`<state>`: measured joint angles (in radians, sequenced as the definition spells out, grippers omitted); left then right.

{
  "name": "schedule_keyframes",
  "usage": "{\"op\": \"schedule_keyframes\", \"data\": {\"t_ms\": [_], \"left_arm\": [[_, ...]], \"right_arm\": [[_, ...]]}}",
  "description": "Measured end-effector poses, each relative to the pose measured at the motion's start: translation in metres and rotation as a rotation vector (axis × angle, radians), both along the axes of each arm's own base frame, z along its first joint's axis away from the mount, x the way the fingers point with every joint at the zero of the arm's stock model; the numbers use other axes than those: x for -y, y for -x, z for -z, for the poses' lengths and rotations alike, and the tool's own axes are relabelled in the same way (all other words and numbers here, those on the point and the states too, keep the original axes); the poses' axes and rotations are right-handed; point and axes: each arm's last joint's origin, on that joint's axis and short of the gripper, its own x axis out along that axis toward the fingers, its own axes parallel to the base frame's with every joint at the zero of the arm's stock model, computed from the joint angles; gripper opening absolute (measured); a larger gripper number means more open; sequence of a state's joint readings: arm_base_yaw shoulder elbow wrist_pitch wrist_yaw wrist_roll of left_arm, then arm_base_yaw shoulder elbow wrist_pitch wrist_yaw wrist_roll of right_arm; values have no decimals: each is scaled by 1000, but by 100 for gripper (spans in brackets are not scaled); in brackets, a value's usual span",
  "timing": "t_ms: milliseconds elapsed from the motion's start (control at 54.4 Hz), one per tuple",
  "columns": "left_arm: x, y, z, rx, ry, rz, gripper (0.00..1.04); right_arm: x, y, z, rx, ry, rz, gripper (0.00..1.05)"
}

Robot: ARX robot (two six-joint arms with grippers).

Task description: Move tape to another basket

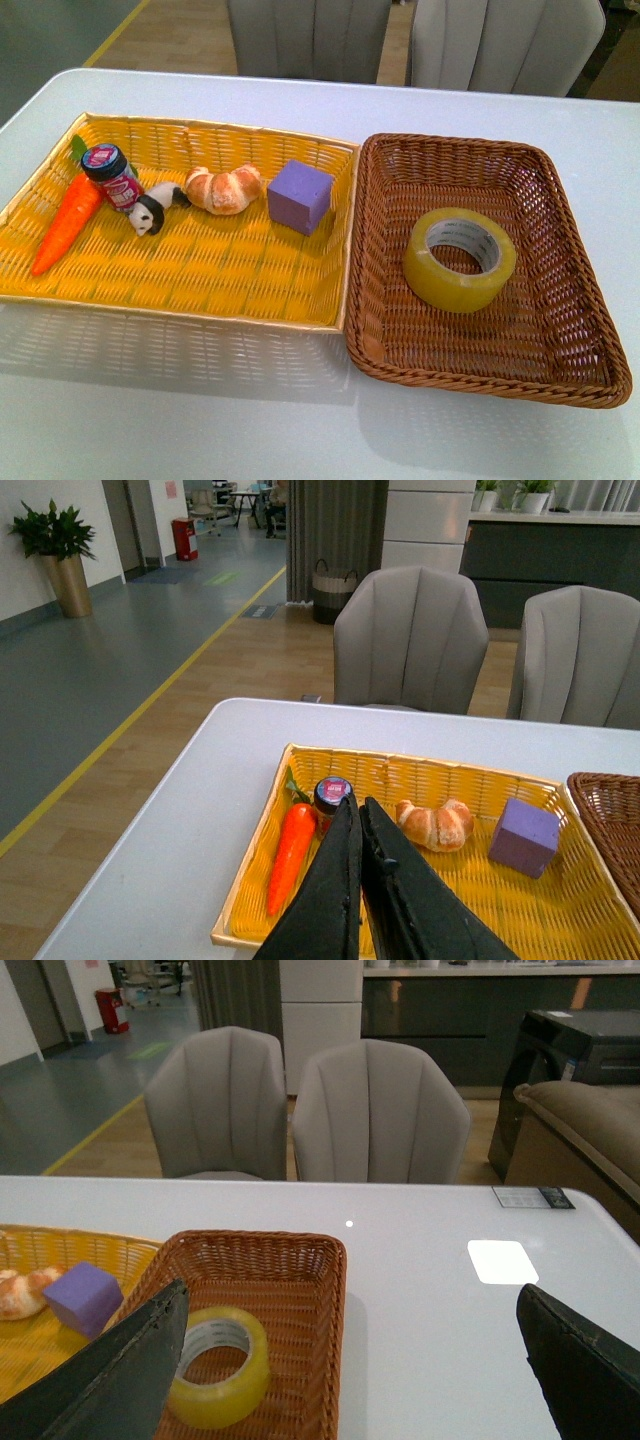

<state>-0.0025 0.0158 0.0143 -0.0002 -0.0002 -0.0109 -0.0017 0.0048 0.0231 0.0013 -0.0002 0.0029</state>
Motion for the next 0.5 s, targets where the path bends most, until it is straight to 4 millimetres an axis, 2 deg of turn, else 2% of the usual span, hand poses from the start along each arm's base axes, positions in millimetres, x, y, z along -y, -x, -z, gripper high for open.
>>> {"op": "schedule_keyframes", "data": {"t_ms": [110, 147, 496], "left_arm": [[0, 0, 0, 0, 0, 0, 2], [0, 0, 0, 0, 0, 0, 5], [0, 0, 0, 0, 0, 0, 65]], "right_arm": [[0, 0, 0, 0, 0, 1, 96], [0, 0, 0, 0, 0, 0, 96], [0, 0, 0, 0, 0, 0, 96]]}}
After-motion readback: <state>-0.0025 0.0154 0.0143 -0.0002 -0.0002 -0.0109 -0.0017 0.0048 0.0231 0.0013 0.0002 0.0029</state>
